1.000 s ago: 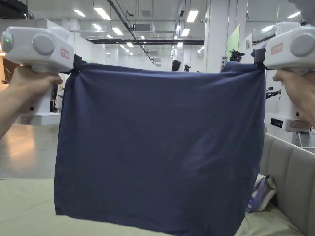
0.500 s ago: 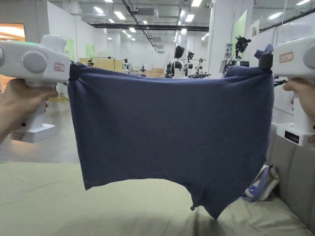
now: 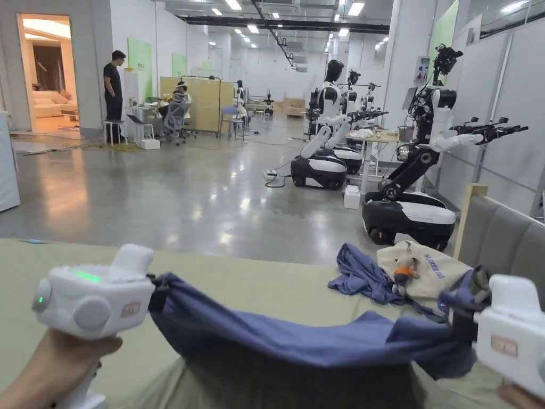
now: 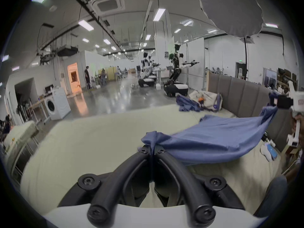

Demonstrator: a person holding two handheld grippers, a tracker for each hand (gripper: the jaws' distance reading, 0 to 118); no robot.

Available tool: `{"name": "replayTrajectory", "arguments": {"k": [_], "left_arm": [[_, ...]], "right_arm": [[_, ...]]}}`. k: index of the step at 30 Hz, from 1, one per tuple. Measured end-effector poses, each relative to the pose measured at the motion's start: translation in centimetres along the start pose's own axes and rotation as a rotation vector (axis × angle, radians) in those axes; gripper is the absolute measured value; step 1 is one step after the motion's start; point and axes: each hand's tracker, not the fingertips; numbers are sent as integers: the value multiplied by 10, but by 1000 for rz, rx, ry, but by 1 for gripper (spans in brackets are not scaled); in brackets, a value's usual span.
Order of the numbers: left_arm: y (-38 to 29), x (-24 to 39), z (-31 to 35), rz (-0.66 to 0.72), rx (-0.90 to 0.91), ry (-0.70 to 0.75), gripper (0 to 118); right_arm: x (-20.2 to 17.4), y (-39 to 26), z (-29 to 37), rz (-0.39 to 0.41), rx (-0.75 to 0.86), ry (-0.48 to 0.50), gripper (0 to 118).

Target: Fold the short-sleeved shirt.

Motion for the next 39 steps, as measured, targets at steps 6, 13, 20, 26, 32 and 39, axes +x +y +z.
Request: {"name": "replayTrajectory", "arguments": {"k": [6,13,20,26,32,39], "left_arm": [[-120,24,29,8,-123,-52,3],[-229,15,74,114,-172,-63,3],[-272,15,125,142,-196,-67,3],[-287,27,147,192,-195,-42,6],[-280,21,181,273,6,36,118],[-231,57,300,197,265,134,66]], "right_arm": [[5,-122,28,-61,-168,5,7],[-1,-206,79,-132,-243,-15,7],[-11,-229,122,-74,-277,-35,7],[-33,-240,137,-9,-369,-35,9],[-40,-227,165,71,-21,-189,115],[-55,-204,239,114,195,-112,89]]}}
